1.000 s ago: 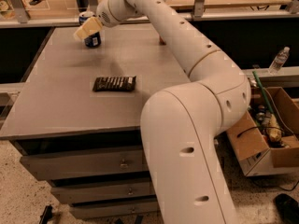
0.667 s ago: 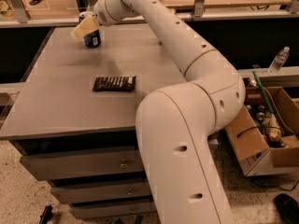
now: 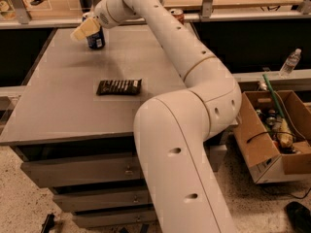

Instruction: Move pepsi can near rxbar chocolate

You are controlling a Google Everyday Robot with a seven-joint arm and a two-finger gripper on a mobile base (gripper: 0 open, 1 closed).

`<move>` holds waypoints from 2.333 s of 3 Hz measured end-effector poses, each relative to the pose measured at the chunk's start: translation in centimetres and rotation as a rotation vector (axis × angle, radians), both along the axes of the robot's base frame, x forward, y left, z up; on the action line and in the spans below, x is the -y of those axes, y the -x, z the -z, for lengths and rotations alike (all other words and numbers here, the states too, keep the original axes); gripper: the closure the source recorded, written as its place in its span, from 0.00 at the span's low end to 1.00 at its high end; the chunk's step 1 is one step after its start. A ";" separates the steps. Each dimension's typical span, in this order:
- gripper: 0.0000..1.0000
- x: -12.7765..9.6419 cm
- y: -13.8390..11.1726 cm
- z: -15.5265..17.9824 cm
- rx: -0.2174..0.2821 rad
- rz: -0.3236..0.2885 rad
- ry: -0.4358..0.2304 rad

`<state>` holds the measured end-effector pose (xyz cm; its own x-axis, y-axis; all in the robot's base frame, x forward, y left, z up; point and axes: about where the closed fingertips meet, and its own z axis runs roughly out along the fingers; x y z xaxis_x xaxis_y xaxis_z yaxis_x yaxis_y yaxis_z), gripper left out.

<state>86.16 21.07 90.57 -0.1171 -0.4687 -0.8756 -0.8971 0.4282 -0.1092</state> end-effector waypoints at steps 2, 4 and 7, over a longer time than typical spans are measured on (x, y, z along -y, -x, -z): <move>0.42 0.7 -0.5 0.3 0.000 -0.036 -0.013; 0.88 2.4 -0.2 -0.3 0.005 -0.067 -0.027; 1.00 8.8 2.7 -3.6 0.008 -0.114 -0.003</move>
Offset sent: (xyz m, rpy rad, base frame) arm 0.0307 -0.0243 0.0118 0.0202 -0.0092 0.0489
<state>83.48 12.29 94.12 -0.0560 -0.4763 -0.8775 -0.9391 0.3235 -0.1156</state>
